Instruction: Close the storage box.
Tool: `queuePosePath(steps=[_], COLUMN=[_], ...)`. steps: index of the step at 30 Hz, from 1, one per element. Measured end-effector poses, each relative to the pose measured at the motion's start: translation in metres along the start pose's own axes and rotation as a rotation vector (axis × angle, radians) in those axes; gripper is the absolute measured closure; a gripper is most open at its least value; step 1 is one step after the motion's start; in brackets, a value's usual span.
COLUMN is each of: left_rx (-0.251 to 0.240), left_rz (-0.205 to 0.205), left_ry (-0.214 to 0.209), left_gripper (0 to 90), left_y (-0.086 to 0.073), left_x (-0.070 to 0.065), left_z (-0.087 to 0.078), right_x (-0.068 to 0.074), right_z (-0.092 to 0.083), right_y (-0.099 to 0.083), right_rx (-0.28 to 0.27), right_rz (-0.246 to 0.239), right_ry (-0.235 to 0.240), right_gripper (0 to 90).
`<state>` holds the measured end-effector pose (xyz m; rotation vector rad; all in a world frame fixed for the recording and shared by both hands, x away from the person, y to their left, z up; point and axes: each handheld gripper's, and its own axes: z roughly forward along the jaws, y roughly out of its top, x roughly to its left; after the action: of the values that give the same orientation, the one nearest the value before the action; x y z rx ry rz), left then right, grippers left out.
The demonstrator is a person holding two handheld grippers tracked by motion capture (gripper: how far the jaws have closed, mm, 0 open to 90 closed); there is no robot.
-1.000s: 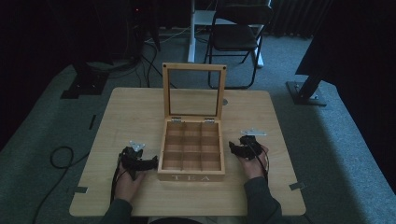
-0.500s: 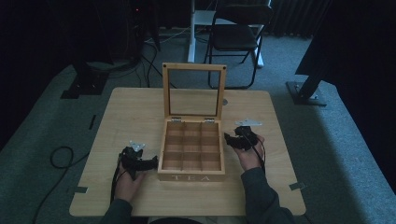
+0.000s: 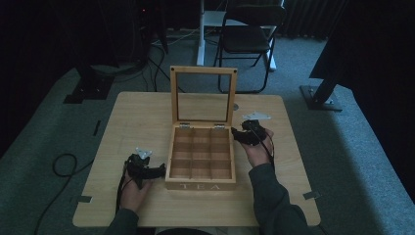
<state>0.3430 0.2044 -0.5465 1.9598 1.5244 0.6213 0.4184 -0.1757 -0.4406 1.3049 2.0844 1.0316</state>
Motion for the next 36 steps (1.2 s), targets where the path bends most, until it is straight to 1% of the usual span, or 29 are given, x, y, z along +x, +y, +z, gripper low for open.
queuePosePath(steps=[7, 11, 15, 19, 21, 23, 28, 29, 30, 32, 33, 34, 36], left_rx=[0.001, 0.002, 0.002, 0.002, 0.002, 0.002, 0.002, 0.002, 0.002, 0.002, 0.002, 0.002, 0.002], left_rz=[0.002, 0.002, 0.002, 0.002, 0.002, 0.002, 0.002, 0.002, 0.002, 0.002, 0.002, 0.002, 0.002], left_ry=[0.001, 0.000, 0.000, 0.000, 0.000, 0.000, 0.000, 0.000, 0.000, 0.000, 0.000, 0.000, 0.000], left_gripper=[1.6, 1.6, 1.6, 1.6, 1.6, 1.6, 1.6, 1.6, 1.6, 1.6, 1.6, 1.6, 1.6], left_y=[0.000, 0.000, 0.000, 0.000, 0.000, 0.000, 0.000, 0.000, 0.000, 0.000, 0.000, 0.000, 0.000], left_x=[0.000, 0.000, 0.000, 0.000, 0.000, 0.000, 0.000, 0.000, 0.000, 0.000, 0.000, 0.000, 0.000], left_z=[0.000, 0.000, 0.000, 0.000, 0.000, 0.000, 0.000, 0.000, 0.000, 0.000, 0.000, 0.000, 0.000], right_x=[-0.004, -0.007, -0.009, -0.008, -0.009, -0.010, -0.016, -0.016, -0.021, -0.021, -0.023, -0.029, -0.030], right_z=[0.003, 0.007, 0.013, 0.017, 0.019, 0.021, 0.025, 0.025, 0.028, 0.028, 0.028, 0.032, 0.033], right_y=[0.014, 0.024, 0.033, 0.041, 0.046, 0.048, 0.065, 0.065, 0.070, 0.070, 0.073, 0.081, 0.084], right_rx=[-0.011, -0.010, -0.007, -0.015, -0.011, -0.012, -0.039, -0.039, -0.051, -0.051, -0.059, -0.067, -0.074], right_rz=[0.004, 0.006, -0.002, -0.029, -0.037, -0.041, -0.033, -0.033, -0.013, -0.013, -0.001, 0.020, 0.021], right_ry=[0.002, 0.016, 0.016, 0.015, 0.023, 0.020, 0.023, 0.023, 0.030, 0.030, 0.045, 0.061, 0.064], right_gripper=[48.0, 43.9, 42.6, 42.4, 42.5, 42.5, 42.8, 42.8, 43.3, 43.3, 43.7, 44.1, 44.3])
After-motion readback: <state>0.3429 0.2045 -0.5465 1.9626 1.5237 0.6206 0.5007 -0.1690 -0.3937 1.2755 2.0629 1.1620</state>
